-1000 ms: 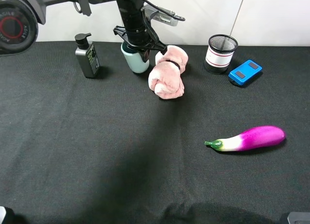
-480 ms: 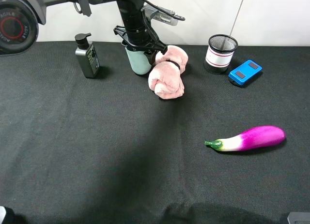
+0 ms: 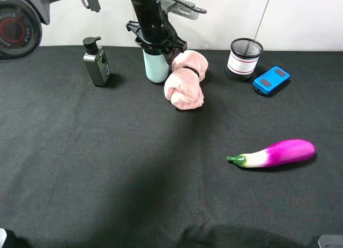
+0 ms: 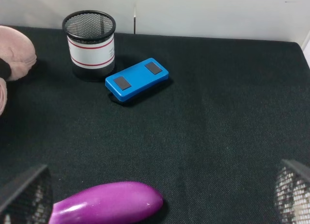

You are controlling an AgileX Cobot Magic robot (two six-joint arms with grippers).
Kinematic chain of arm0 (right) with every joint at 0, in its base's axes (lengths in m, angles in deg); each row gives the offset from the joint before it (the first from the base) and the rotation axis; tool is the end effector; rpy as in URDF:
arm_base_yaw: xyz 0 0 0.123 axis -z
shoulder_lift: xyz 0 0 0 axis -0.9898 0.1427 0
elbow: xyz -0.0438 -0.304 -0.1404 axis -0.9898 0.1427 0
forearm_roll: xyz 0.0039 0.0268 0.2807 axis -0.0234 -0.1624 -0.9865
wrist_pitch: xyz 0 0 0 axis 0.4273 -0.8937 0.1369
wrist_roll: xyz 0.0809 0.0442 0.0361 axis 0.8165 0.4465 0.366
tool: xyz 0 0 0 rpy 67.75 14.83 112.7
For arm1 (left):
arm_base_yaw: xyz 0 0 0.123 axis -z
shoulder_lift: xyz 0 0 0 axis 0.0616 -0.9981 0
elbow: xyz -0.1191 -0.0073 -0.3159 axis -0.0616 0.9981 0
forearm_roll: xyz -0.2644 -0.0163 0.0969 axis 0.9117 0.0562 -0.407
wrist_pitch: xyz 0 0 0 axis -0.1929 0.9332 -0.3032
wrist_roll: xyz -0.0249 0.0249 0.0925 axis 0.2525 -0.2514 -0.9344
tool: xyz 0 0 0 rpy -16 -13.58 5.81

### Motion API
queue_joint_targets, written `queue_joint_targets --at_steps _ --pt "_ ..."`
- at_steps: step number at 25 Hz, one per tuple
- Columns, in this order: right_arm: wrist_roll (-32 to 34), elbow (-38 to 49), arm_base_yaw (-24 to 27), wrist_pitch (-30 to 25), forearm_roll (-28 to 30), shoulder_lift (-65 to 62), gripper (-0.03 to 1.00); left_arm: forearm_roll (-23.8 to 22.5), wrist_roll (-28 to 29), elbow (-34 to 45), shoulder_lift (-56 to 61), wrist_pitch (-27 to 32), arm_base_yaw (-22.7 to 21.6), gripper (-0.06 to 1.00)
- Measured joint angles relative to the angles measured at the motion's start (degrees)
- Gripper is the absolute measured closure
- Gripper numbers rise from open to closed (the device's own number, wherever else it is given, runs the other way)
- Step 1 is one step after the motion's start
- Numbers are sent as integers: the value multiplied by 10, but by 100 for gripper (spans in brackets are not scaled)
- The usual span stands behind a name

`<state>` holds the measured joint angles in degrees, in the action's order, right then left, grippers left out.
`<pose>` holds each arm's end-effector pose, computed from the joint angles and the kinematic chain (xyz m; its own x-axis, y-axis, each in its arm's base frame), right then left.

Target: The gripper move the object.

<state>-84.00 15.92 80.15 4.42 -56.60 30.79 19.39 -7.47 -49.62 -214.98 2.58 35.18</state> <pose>-0.0230 -0.0007 0.2907 -0.4188 -0.0382 -0.9073 -0.0397 0.9989 -0.0237 0.5115 -0.3152 0.1966 -0.7923 0.4456 -0.4168 0.4962 0.8681 -0.0152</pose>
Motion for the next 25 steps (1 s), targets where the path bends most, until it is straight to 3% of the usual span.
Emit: queue_joint_targets --at_steps 11,25 --pt "0 0 0 0 0 0 27 0 0 -60 0 113 0 27" --pt "0 0 0 0 0 0 27 35 0 -94 44 117 0 18"
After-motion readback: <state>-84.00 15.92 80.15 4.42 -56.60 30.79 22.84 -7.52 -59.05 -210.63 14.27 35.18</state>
